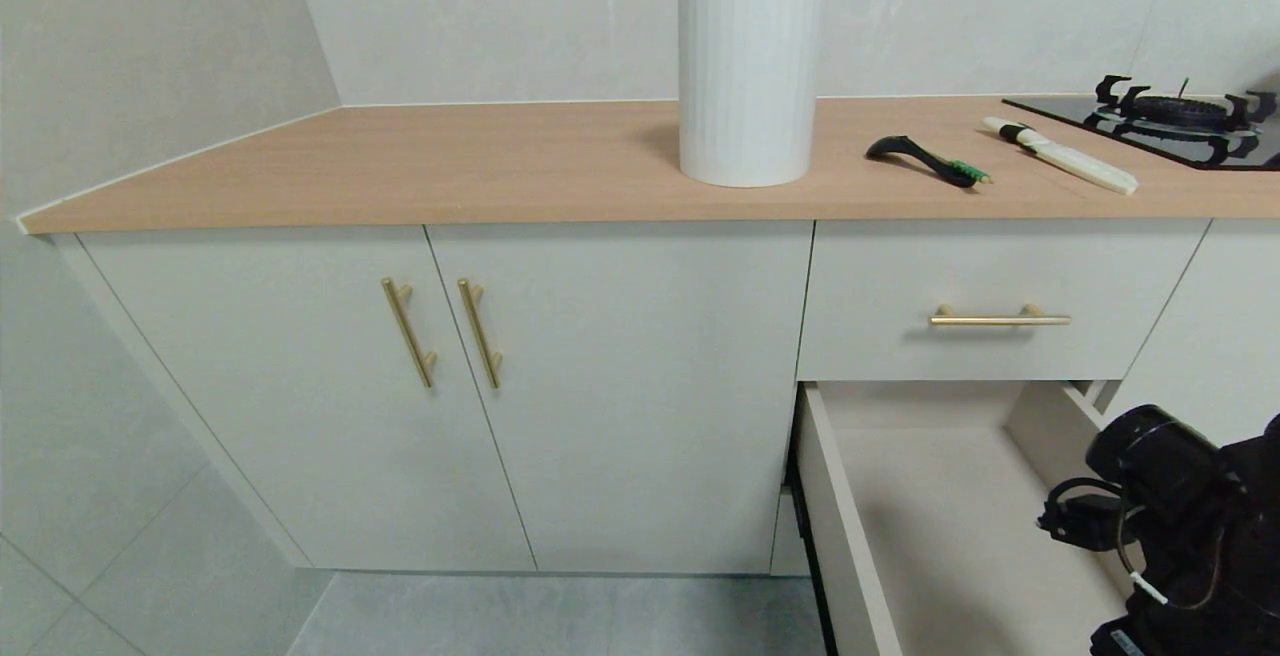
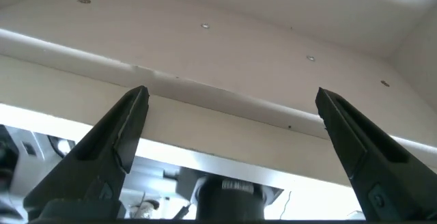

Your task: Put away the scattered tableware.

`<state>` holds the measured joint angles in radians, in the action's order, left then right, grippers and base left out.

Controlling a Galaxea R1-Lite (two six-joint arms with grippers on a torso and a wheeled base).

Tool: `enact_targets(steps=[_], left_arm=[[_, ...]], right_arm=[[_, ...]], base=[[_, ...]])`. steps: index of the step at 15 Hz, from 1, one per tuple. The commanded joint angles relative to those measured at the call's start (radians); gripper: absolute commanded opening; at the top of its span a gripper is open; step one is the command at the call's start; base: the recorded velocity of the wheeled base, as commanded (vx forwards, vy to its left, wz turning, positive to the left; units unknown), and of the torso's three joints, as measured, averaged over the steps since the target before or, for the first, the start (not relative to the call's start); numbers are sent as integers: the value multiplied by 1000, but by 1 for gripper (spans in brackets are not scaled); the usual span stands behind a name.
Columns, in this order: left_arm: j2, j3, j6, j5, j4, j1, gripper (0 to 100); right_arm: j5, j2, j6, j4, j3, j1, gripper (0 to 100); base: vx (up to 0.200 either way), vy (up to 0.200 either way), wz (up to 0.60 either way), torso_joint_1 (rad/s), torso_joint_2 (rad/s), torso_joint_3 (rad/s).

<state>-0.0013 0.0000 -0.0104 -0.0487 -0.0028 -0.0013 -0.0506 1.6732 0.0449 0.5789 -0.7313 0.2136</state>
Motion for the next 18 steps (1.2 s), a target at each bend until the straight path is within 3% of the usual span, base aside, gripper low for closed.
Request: enact_targets(steps=[1, 12, 14, 18], left_arm=[[1, 0, -2, 0, 0, 0, 100], [1, -2, 0, -2, 0, 0, 100], [1, 0, -2, -2, 0, 0, 100], [1, 0, -2, 0, 0, 0, 100]], right_arm=[[0, -56, 0, -4, 38, 4, 100], [0, -217, -3, -4, 73, 23, 100], [0, -317, -16, -7, -8, 21, 100], [-14, -388, -25, 9, -439, 21, 100]], base=[[0, 0, 0, 0, 0, 0], [0, 0, 0, 0, 0, 0], [0, 0, 0, 0, 0, 0], [0, 0, 0, 0, 0, 0]])
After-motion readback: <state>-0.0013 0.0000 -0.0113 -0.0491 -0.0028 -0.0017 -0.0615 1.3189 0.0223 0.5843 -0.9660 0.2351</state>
